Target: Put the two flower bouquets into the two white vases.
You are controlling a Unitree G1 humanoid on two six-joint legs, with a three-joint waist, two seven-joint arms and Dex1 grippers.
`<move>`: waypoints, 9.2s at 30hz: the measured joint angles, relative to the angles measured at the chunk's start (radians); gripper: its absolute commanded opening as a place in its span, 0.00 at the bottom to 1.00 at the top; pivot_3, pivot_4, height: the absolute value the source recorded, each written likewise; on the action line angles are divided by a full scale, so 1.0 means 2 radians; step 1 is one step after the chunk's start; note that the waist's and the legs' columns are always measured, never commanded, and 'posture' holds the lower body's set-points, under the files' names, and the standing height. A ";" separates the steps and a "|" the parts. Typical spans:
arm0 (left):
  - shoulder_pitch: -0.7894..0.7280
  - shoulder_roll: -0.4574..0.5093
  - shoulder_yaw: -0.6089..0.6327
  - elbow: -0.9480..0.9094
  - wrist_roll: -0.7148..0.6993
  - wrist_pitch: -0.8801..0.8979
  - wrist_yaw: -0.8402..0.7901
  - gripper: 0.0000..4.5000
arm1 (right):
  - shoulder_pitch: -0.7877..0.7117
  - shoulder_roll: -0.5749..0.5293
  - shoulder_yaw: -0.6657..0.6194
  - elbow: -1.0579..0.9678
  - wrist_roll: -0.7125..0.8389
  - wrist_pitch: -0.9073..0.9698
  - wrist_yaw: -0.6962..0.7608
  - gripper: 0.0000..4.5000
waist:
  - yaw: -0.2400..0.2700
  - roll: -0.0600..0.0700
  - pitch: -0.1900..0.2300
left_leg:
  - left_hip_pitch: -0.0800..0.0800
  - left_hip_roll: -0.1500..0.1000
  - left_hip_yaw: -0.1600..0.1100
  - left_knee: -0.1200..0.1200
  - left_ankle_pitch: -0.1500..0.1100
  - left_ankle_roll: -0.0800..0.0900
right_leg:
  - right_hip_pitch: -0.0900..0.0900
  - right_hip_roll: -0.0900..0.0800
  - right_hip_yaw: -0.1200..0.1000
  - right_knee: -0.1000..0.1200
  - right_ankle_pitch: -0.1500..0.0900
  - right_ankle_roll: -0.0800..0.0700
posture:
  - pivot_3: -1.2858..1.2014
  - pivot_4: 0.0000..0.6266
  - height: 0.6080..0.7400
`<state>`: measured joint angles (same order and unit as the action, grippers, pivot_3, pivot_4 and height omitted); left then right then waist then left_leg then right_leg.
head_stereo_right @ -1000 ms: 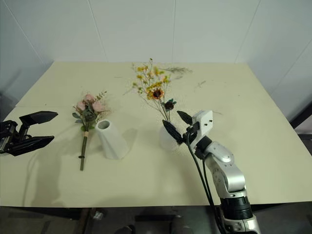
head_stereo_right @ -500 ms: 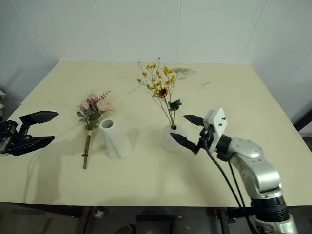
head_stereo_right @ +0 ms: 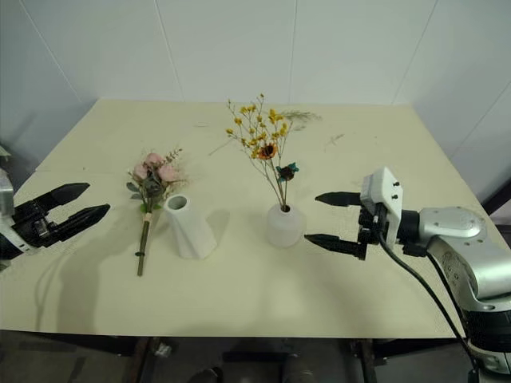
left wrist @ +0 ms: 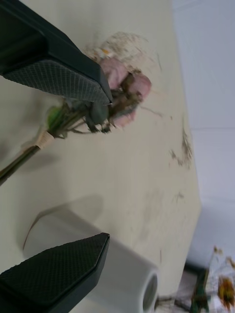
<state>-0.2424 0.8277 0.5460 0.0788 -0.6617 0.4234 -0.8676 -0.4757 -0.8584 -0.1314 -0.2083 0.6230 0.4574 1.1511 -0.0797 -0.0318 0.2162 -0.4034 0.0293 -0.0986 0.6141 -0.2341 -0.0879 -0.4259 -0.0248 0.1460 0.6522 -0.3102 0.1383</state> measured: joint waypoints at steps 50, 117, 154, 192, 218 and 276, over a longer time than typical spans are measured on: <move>-0.202 -0.058 -0.215 -0.004 0.135 0.401 0.304 1.00 | -0.115 -0.014 -0.009 0.174 0.013 -0.014 0.150 0.99 | 0.003 0.000 0.000 | 0.001 -0.001 0.000 0.002 0.001 -0.001 | 0.001 0.000 0.000 0.001 0.001 0.001 | 0.52 0.24 1.00; -0.311 -0.198 -0.046 0.107 -0.135 -0.037 -0.087 0.02 | -0.012 -0.040 -0.092 0.103 0.061 0.011 0.129 1.00 | 0.012 0.000 0.000 | 0.002 -0.001 0.000 0.007 0.000 0.000 | 0.007 0.000 0.000 -0.005 0.003 0.004 | 0.52 0.24 1.00; -0.303 -0.205 -0.101 0.106 -0.099 0.006 -0.110 0.02 | -0.007 -0.037 -0.089 0.097 0.056 0.003 0.106 1.00 | 0.012 0.000 0.000 | 0.002 -0.001 0.000 0.007 -0.001 0.002 | 0.007 0.000 0.000 -0.005 0.003 0.004 | 0.52 0.24 1.00; -0.303 -0.205 -0.119 0.119 -0.077 0.011 -0.124 0.99 | -0.035 -0.031 -0.113 0.069 0.130 0.034 0.102 1.00 | 0.013 0.000 0.000 | 0.001 -0.001 0.000 0.006 -0.001 0.002 | 0.007 0.000 0.000 -0.008 0.003 0.004 | 0.52 0.24 1.00; -0.343 -0.174 -0.207 0.122 0.050 0.051 -0.021 0.99 | -0.027 -0.038 -0.113 0.085 0.094 0.023 0.116 1.00 | 0.013 0.001 0.001 | 0.001 -0.001 0.000 0.006 -0.001 0.002 | 0.007 0.000 0.000 -0.008 0.003 0.004 | 0.52 0.24 1.00; -0.284 -0.155 -0.153 0.011 -0.039 0.084 -0.088 0.03 | -0.026 -0.031 -0.100 0.086 0.072 0.011 0.106 1.00 | 0.012 0.001 0.001 | 0.001 -0.001 0.000 0.005 -0.001 0.002 | 0.007 0.000 0.000 -0.008 0.003 0.004 | 0.52 0.24 1.00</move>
<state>-0.8108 0.5167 0.2406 0.1004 -0.7392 0.5921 -1.0443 -0.5277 -0.9204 -0.3320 -0.0355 0.7672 0.4788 1.3641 -0.0552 -0.0301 0.2175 -0.4018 0.0272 -0.0993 0.6232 -0.2369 -0.0838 -0.4123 -0.0257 0.1456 0.6365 -0.3049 0.1465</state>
